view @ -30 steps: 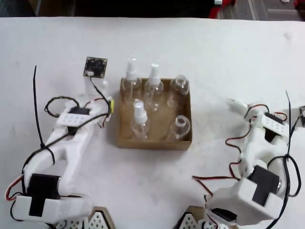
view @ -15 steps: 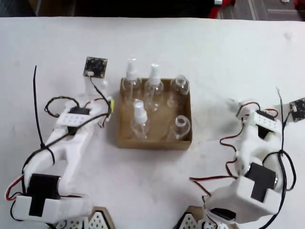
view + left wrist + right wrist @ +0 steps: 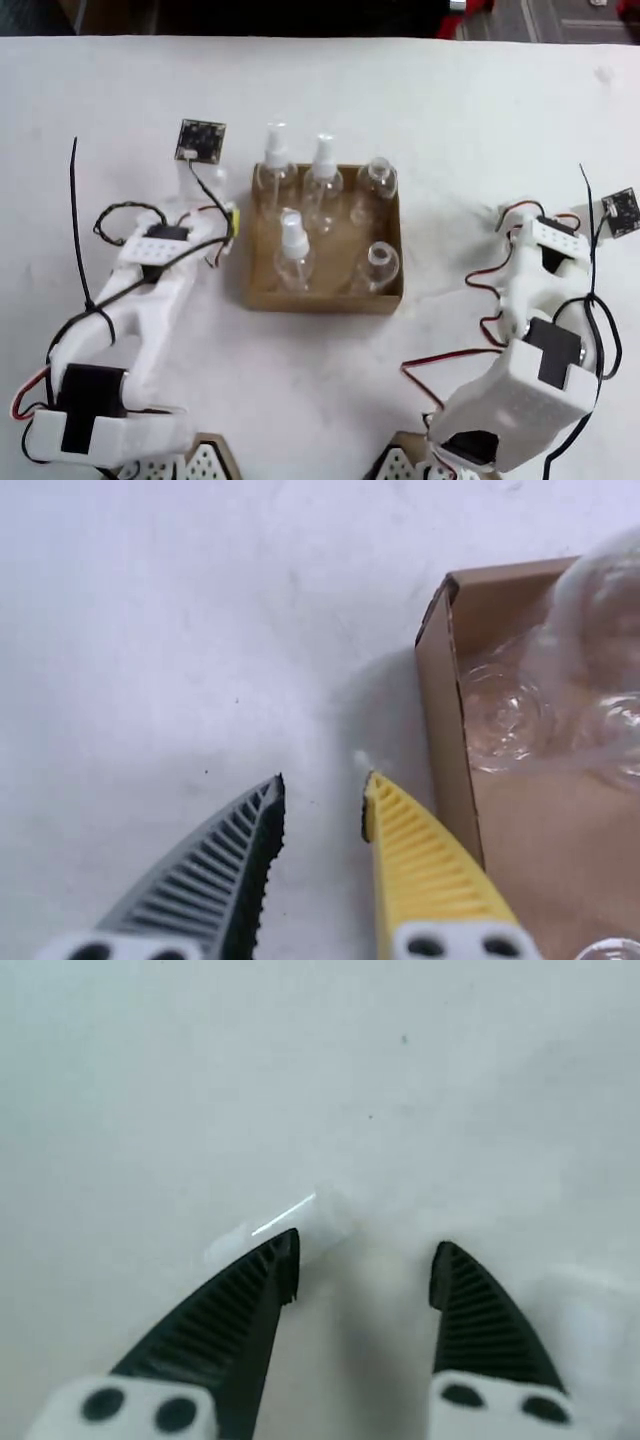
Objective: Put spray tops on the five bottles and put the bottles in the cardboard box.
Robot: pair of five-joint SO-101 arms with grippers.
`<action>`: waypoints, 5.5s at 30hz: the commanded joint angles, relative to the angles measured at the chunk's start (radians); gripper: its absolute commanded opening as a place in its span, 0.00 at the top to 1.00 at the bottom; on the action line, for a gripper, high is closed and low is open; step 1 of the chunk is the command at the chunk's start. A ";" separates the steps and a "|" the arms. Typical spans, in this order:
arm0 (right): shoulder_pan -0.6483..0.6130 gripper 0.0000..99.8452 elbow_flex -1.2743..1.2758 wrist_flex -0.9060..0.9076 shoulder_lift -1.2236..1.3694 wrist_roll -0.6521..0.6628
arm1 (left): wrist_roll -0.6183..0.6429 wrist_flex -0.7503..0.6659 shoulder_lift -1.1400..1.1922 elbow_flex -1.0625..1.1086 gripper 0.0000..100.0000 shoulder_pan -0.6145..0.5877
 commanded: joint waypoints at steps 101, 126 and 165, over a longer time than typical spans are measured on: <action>-0.031 0.92 -1.405 0.696 0.751 -0.295 | -0.014 -0.025 -0.021 -0.003 0.88 0.033; 0.015 0.98 -2.122 1.210 0.734 -0.034 | -0.014 -0.025 -0.021 -0.005 0.88 0.033; -0.154 0.98 -2.085 1.254 -0.170 0.790 | -0.014 -0.025 -0.021 -0.002 0.88 0.033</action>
